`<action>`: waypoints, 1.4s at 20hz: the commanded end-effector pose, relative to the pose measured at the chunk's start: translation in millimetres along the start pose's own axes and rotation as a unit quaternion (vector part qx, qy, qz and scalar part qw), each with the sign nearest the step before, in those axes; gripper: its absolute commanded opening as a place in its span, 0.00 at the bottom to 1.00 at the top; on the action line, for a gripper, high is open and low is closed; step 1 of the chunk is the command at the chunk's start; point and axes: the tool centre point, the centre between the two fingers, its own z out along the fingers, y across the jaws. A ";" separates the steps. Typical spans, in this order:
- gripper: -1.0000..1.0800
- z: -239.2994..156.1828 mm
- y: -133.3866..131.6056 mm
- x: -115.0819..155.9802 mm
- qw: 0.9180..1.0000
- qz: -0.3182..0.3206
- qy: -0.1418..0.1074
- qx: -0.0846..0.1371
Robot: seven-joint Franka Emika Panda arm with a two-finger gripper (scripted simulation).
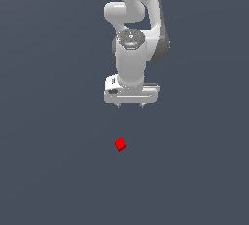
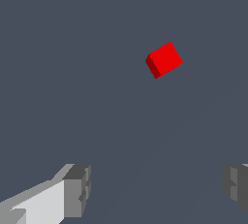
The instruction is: Pick up the red cube and move it to a goal position.
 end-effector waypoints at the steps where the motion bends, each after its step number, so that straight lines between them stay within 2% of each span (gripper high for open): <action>1: 0.96 0.0 0.0 0.0 1.000 0.000 0.000 0.000; 9: 0.96 11.2 5.4 6.7 1.000 -0.019 0.000 -0.001; 17: 0.96 45.3 20.4 28.6 0.997 -0.076 0.001 -0.004; 22: 0.96 75.4 31.6 49.9 0.992 -0.127 0.001 -0.008; 28: 0.96 112.1 42.0 78.2 0.982 -0.190 0.002 -0.012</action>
